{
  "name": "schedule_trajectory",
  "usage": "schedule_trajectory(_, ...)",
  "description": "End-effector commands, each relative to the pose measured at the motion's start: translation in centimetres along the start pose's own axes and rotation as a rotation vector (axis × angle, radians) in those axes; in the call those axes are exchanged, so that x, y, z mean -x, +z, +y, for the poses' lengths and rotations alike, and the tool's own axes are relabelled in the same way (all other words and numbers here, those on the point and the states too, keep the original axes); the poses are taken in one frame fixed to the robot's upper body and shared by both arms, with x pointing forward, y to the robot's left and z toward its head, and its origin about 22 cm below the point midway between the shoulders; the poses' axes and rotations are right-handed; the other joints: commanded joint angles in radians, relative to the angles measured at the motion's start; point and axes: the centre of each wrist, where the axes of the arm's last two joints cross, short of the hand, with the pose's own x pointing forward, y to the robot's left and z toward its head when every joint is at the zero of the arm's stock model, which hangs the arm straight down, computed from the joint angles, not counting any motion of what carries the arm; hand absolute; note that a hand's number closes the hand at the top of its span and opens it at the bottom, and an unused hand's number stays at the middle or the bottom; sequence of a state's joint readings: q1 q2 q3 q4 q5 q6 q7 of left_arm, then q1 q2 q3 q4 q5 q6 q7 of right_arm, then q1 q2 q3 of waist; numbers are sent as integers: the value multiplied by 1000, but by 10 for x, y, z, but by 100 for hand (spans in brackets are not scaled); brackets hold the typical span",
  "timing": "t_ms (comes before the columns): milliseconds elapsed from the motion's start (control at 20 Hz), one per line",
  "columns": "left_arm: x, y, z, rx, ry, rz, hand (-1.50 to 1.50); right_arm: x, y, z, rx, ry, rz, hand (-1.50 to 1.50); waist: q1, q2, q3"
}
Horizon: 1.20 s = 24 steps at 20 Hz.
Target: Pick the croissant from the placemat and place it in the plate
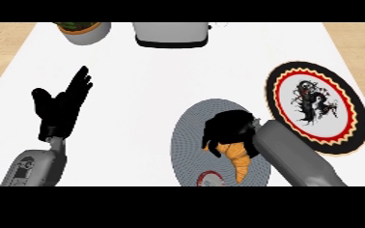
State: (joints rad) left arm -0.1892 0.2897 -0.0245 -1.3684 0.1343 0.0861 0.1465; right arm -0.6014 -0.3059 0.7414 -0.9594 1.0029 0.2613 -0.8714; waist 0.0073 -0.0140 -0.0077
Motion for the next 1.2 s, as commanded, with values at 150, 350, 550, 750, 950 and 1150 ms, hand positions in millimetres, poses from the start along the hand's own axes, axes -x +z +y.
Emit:
schedule_trajectory(150,7,13,3,2,6,-3,0,-7,-12,13,2,-97,-89,150,1,13,8)
schedule_trajectory(350,3,12,-3,-9,3,9,0,-13,9,25,137,-54,-57,150,-8,12,8)
schedule_trajectory(550,-4,4,21,-52,-12,8,0,-26,35,38,318,-96,154,150,-58,1,7)
schedule_trajectory(750,22,22,22,-82,-10,55,0,-50,57,83,488,-168,402,150,-111,-12,7)
schedule_trajectory(950,15,21,20,-113,-2,47,0,-72,93,59,791,-83,458,150,-118,-14,7)
schedule_trajectory(1150,24,25,30,-104,-13,40,0,-98,123,44,1056,1,566,150,-103,-6,6)
